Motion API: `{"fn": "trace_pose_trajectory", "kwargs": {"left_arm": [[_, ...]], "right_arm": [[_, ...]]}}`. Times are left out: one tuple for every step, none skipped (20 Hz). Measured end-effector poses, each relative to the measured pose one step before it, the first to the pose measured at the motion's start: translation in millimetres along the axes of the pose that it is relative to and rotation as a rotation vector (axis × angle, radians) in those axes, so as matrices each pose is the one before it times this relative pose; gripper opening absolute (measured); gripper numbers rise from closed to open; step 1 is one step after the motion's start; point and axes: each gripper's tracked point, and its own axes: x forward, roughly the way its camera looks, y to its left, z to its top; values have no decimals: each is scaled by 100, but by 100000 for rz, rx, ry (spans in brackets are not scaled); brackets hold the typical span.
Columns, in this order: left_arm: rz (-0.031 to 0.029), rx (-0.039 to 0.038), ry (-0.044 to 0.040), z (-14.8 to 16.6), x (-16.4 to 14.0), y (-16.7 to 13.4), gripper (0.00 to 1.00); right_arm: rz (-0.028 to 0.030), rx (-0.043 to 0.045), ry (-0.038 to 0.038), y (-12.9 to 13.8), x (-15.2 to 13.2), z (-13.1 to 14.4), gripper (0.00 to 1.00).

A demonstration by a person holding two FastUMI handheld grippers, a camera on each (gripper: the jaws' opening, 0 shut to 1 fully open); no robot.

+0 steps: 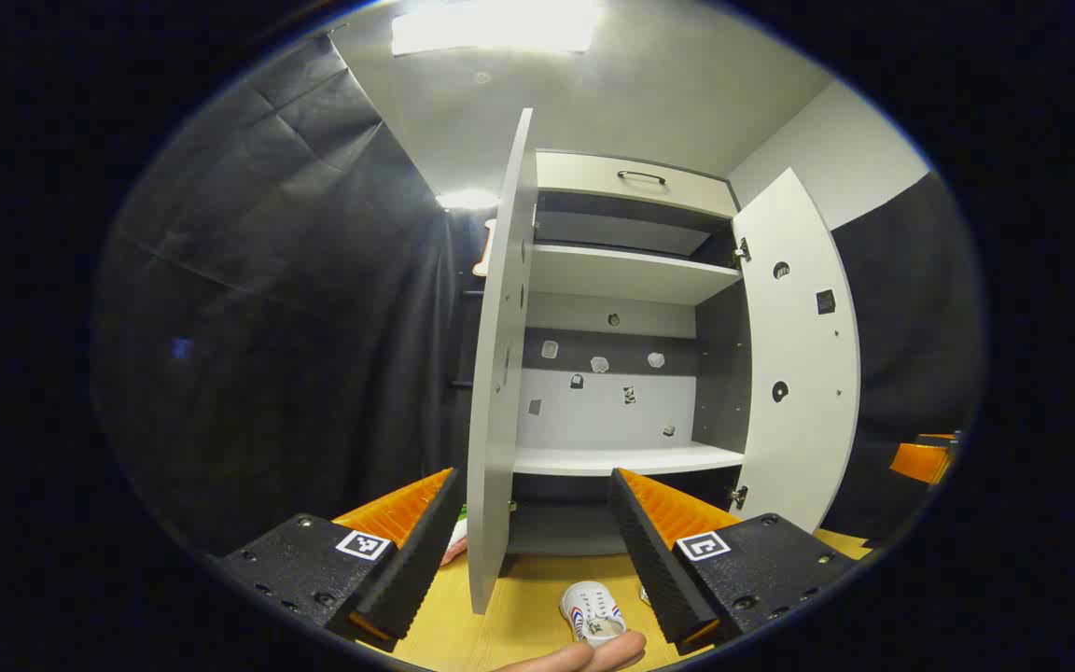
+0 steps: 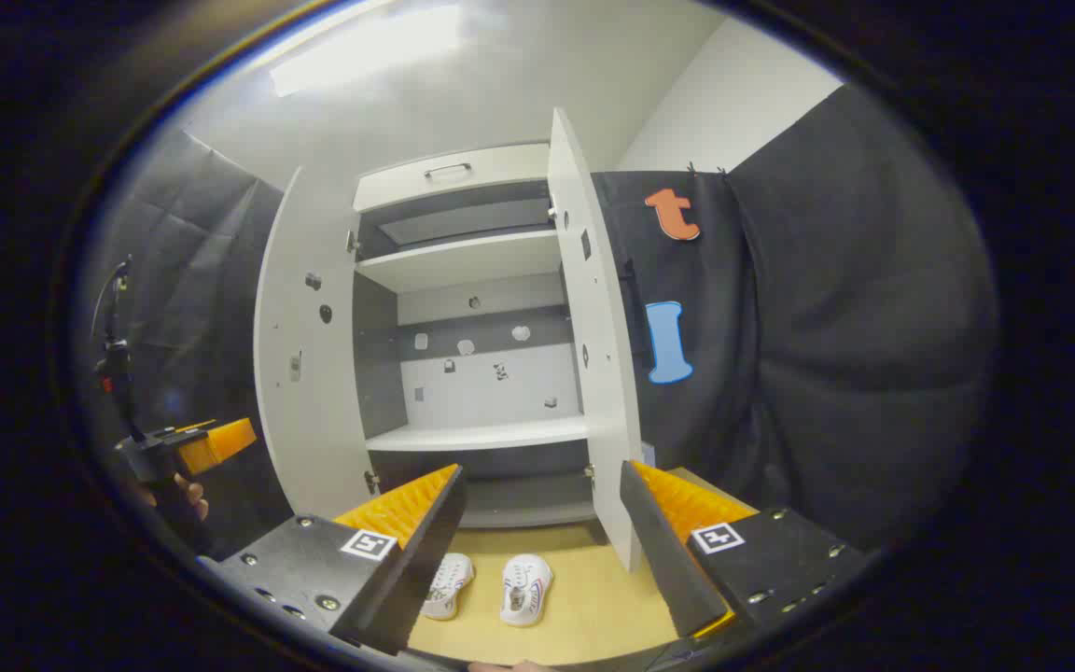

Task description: Grab one shoe with the right hand and put it into the shoe cabinet, grab the other shoe with the left hand and put it into the shoe cabinet; then close the right door with the right hand and the left door with the left hand.

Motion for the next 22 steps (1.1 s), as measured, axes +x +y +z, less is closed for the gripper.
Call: {"fn": "trace_pose_trajectory", "kwargs": {"left_arm": [[-1157, 444, 665, -241, -5, -429, 95], [-1304, 832, 864, -328, -45, -405, 96], [-1027, 828, 1387, -418, -35, -323, 92], [-1092, 478, 809, -257, 80, -317, 92], [-720, -162, 1031, -311, 103, -194, 96], [-501, -532, 1732, -460, 165, -98, 92], [-364, -357, 1112, -409, 106, -39, 92], [-276, -457, 1013, -248, 108, -26, 96], [242, -361, 1049, -307, 188, 218, 96], [366, -435, 790, -182, 128, 169, 96], [-495, -290, 280, -106, 132, -52, 96], [-1274, -248, -99, 26, 8, -239, 96], [-946, 66, 339, -159, 119, -119, 96], [-52, 449, 327, -148, 1, 37, 96], [68, 269, -1, -77, 48, 102, 96], [83, 185, -377, 38, 15, -25, 96], [415, 279, -201, -133, 74, 112, 96], [805, 434, -91, -47, 106, 171, 96], [518, 137, 37, -169, 88, 99, 96], [77, -462, -192, -98, 135, -19, 96], [-267, -620, 404, -195, 135, -57, 96], [-289, -517, 713, -303, 140, -82, 96]], "right_arm": [[450, -518, 366, 281, -4, -71, 94], [828, -107, 277, 408, 96, -66, 94], [823, -181, -368, 321, 21, -8, 94], [765, -136, -679, 251, 87, 119, 95], [532, -67, -427, 230, 73, 95, 99], [431, 43, -376, 191, 20, -30, 99], [240, -120, -178, 120, 75, 35, 99], [-87, -432, -167, 100, 79, 15, 99], [-489, -769, -385, 6, 119, 87, 99], [-780, -767, -348, -71, 118, -26, 99], [-654, -705, -57, -26, 109, -51, 99], [-498, -527, 84, 43, 228, -196, 99], [-481, -432, 667, 38, 261, -300, 99], [-186, -444, 598, 90, 205, -315, 99], [145, -495, 140, 156, 323, -369, 99], [381, -646, -81, 222, 390, -404, 99], [-64, -479, 406, 184, 489, -485, 99], [-128, -679, 747, 110, 452, -695, 95], [519, -1228, 933, 317, 425, -666, 99], [630, -1032, 810, 360, 456, -681, 99], [447, -854, 782, 328, 462, -689, 95], [135, -1035, 1103, 221, 545, -969, 95]]}}
